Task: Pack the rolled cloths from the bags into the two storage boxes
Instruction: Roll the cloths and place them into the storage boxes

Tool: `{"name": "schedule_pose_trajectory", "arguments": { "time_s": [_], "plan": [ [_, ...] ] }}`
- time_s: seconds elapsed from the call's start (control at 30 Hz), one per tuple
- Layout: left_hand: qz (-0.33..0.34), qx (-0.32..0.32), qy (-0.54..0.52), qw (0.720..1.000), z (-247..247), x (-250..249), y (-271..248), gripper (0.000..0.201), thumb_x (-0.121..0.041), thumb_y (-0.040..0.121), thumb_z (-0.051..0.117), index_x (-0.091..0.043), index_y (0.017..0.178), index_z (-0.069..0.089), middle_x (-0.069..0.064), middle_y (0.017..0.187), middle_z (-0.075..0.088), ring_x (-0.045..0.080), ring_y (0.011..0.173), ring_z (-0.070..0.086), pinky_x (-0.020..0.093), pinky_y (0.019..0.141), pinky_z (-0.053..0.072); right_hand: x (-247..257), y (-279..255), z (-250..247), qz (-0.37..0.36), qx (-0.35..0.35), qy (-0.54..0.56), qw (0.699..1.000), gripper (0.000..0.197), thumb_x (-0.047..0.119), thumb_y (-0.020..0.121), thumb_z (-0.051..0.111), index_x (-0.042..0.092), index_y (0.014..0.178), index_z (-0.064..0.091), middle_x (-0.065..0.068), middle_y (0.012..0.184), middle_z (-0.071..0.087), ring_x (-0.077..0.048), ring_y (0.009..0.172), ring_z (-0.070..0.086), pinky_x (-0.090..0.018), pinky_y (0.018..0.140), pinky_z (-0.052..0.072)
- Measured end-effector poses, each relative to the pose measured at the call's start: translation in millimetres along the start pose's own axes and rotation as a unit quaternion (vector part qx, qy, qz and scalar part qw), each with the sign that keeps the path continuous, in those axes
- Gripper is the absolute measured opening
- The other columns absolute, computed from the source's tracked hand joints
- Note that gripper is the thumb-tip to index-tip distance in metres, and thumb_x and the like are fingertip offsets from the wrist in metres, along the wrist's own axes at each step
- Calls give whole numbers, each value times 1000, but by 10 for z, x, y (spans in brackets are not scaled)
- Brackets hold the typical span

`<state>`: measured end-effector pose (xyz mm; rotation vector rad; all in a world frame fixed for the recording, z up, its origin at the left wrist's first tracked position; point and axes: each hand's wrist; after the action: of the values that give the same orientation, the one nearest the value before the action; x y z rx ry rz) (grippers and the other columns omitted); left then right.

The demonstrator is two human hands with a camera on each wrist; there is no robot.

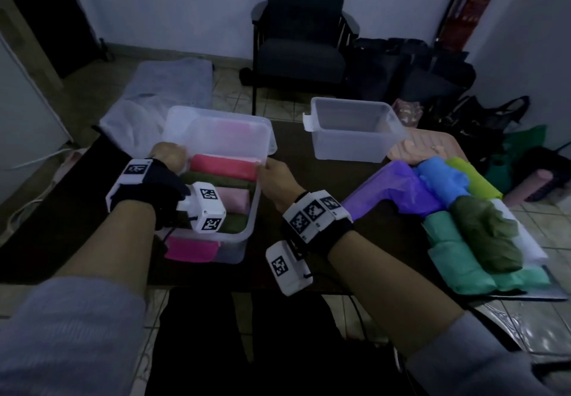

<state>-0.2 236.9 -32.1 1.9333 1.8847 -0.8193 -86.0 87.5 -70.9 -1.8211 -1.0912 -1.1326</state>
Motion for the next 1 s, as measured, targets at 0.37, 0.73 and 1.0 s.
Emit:
{"name": "schedule_pose_trajectory", "arguments": {
  "time_s": [0.37,0.73,1.0],
  "plan": [
    [-66,28,-5,997,-94,-146,175,57,-25,96,51,11,137,34,27,143,37,41,128,40,44,103,34,-108,-276,-691,40,-1,-90,995,48,25,98,46,9,142,35,-12,140,46,-23,126,47,-29,97,39],
    [231,246,-49,940,100,-1405,-1106,37,-34,96,43,-22,131,47,4,140,43,19,121,42,38,97,34,-971,-729,-2454,223,-348,-443,796,46,19,88,48,8,132,39,-24,138,32,-37,130,29,-51,100,32],
    [180,314,156,919,1189,-926,-1335,62,-49,94,41,-19,147,25,7,154,23,24,139,27,36,108,28,-1244,-896,-2773,325,-365,-416,767,56,40,84,58,9,128,43,-26,128,39,-34,116,39,-43,95,33]
  ]
}}
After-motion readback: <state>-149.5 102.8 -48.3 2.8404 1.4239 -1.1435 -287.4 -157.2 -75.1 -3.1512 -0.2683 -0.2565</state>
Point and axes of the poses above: each hand's wrist, its own y-axis towards the middle knuckle, its own z-axis out of the palm, x = y × z
